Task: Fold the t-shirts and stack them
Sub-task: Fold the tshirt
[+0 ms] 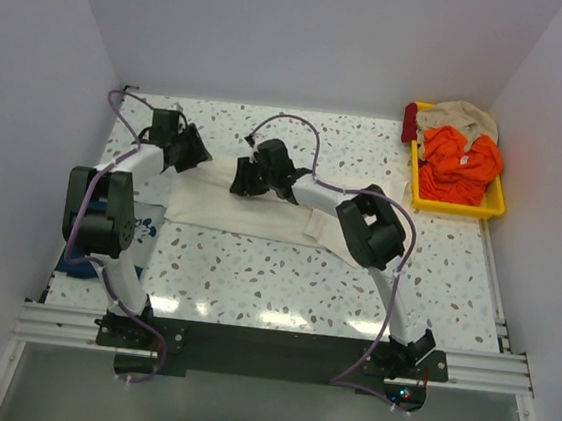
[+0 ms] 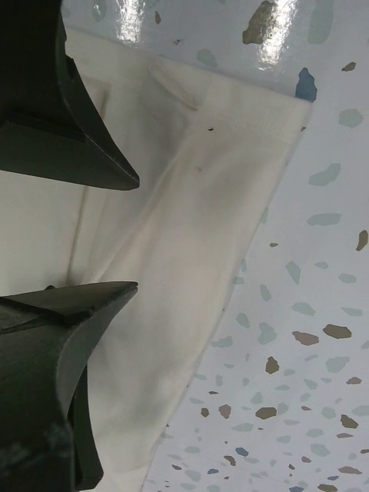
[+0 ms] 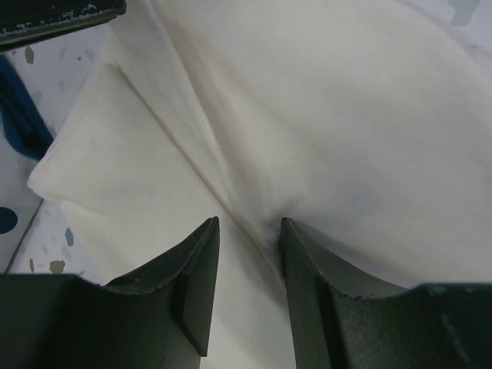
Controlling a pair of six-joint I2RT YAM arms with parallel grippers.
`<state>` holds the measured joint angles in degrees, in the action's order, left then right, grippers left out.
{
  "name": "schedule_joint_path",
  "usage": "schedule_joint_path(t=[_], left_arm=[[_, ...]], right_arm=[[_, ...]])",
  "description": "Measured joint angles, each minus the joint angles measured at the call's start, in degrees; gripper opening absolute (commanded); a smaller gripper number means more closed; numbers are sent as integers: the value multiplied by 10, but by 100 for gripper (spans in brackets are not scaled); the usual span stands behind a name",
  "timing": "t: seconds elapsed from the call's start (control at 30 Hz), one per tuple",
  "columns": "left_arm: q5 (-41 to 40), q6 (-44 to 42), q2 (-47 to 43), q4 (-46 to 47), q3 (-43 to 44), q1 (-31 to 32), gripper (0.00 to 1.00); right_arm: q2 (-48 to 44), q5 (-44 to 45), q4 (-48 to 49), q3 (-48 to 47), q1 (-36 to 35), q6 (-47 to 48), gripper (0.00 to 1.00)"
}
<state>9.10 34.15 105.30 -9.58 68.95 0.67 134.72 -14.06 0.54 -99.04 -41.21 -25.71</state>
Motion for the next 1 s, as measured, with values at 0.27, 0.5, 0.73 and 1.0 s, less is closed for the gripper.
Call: schedule_joint_path(t=[0.27, 0.5, 0.73, 1.0], left_arm=[[-5, -8, 0, -12, 9, 0, 57], [-4, -8, 0, -17, 11, 0, 57], [-9, -7, 0, -21, 11, 0, 52], [-10, 4, -8, -6, -25, 0, 49]], right_arm=[[7, -10, 18, -3, -6, 1, 42], [7, -22, 54, 15, -9, 0, 42], [6, -21, 66, 22, -13, 0, 42], [-31, 38, -14, 24, -15, -2, 49]])
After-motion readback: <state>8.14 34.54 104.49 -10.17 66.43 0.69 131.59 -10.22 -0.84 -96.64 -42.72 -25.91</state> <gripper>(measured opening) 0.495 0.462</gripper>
